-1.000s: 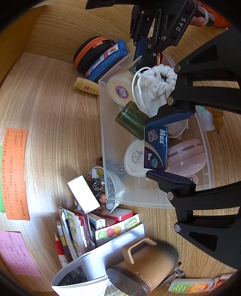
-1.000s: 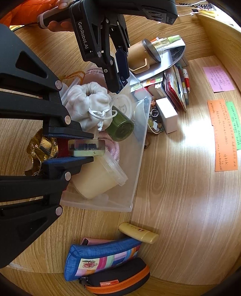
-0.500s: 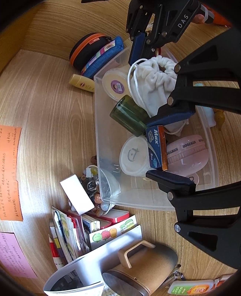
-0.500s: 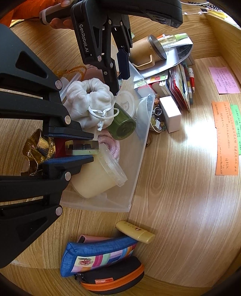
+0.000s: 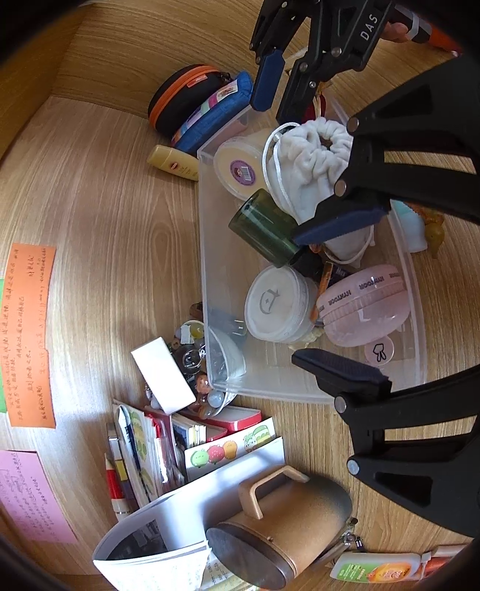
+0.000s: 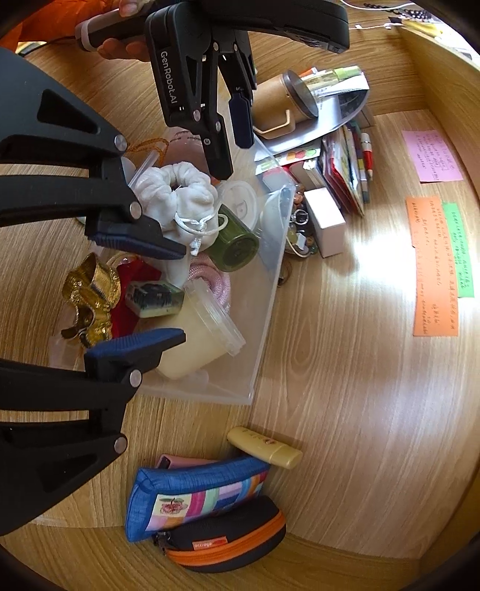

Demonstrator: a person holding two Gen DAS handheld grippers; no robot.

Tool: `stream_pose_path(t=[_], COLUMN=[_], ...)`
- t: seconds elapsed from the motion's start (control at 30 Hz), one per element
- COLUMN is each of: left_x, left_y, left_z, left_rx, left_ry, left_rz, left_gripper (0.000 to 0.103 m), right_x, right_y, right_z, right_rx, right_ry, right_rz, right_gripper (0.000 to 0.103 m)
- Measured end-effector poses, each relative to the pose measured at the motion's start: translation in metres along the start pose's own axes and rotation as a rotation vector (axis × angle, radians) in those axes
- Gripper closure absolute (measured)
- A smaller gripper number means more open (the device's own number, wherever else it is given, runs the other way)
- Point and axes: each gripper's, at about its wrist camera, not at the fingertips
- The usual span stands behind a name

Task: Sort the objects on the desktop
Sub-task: 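Withdraw both open grippers up and away from the clear box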

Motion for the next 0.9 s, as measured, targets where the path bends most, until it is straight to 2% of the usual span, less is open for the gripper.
stream_pose_path(t=[0.13,0.27,0.3,0.5,0.6,0.9], left_x=[-0.002,-0.006,-0.008,-0.018,-0.025,-0.050], left_y=[0.009,0.016,0.018,0.029,0.034,0.037], left_z=[-0.001,-0.002,-0.002,-0.003,-0.003,0.000], left_rx=[0.018,0.027,0.031,0.064,0.067,0.077], left_ry=[-0.004,-0.011,-0.013,-0.013,-0.005,0.003], left_rz=[0.024,0.036,0.039,0.048,0.046,-0.001], left_gripper=[0.035,0.032,0.028,0.015,0.013,0.009], right_x=[-0.002,-0.004,-0.005,-0.012,-0.017,-0.032], right_y=[0.011,0.020,0.022,0.032,0.039,0.049], right_z=[0.002,0.002,0.003,0.003,0.002,-0.001], right_rx=[-0.025,-0.050,-0.054,-0.041,-0.048,-0.032], right_ry=[-0.014,-0.026,-0.028,-0.053,-0.062,-0.067], right_rz=[0.025,0.039,0.040,0.041,0.049,0.037], right_gripper=[0.048,0.038,0.036,0.033,0.023,0.022])
Point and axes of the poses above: each gripper's, at about its wrist camera, not at the fingertips, and y roughly against the way its jaws point, z to its right, x to its top, and after that the axes turned 10 degrees about y, right-handed
